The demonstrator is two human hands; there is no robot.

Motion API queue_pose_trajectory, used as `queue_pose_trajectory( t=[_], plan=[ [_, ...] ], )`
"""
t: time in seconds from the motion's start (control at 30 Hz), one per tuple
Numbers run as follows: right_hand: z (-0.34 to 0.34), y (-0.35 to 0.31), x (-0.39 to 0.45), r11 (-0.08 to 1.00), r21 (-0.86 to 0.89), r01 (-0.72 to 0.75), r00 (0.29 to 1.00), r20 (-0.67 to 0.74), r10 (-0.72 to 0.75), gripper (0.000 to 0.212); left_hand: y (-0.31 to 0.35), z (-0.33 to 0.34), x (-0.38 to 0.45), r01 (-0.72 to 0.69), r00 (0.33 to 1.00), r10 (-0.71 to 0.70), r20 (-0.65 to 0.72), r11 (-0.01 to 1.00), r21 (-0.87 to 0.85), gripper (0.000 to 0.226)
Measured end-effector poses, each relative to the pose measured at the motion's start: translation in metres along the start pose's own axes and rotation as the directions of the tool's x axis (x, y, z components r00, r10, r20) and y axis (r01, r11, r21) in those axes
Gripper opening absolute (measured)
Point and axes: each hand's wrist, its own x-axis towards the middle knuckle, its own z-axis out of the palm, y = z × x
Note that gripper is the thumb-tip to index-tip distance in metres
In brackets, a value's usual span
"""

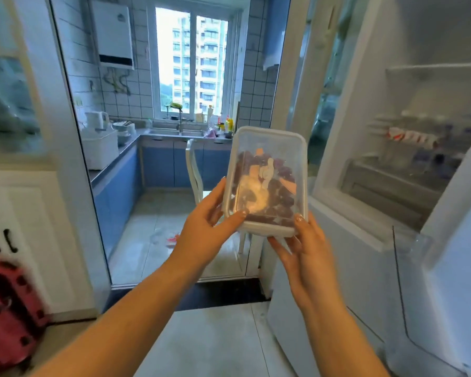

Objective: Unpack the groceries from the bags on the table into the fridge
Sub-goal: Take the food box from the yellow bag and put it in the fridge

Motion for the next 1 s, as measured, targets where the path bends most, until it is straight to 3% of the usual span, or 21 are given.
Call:
queue_pose_trajectory(
  t=[0.37, 0.57, 0.7, 1.0],
  plan=[
    [-0.028, -0.008, 0.200, 0.928, -0.252, 0.275, 0.939, -0.138, -0.315, 0.048, -0.061, 0.060, 0.229, -0.146, 0.939, 0.167, 0.301, 0.985, -0.090, 0.071],
    [-0.046, -0.046, 0.301, 0.711, -0.606, 0.356, 0.832, -0.141, -0.537, 0.049, -0.062, 0.107, 0.364, -0.193, 0.822, 0.299, 0.484, 0.947, -0.258, 0.064],
    [-0.064, -0.073, 0.355, 0.589, -0.702, 0.399, 0.763, -0.102, -0.638, 0.056, -0.061, 0.153, 0.429, -0.192, 0.752, 0.378, 0.539, 0.909, -0.370, 0.071],
    [-0.128, -0.138, 0.445, 0.409, -0.786, 0.464, 0.591, -0.069, -0.803, 0.058, -0.060, 0.285, 0.532, -0.224, 0.643, 0.496, 0.584, 0.851, -0.476, 0.064]
  ],
)
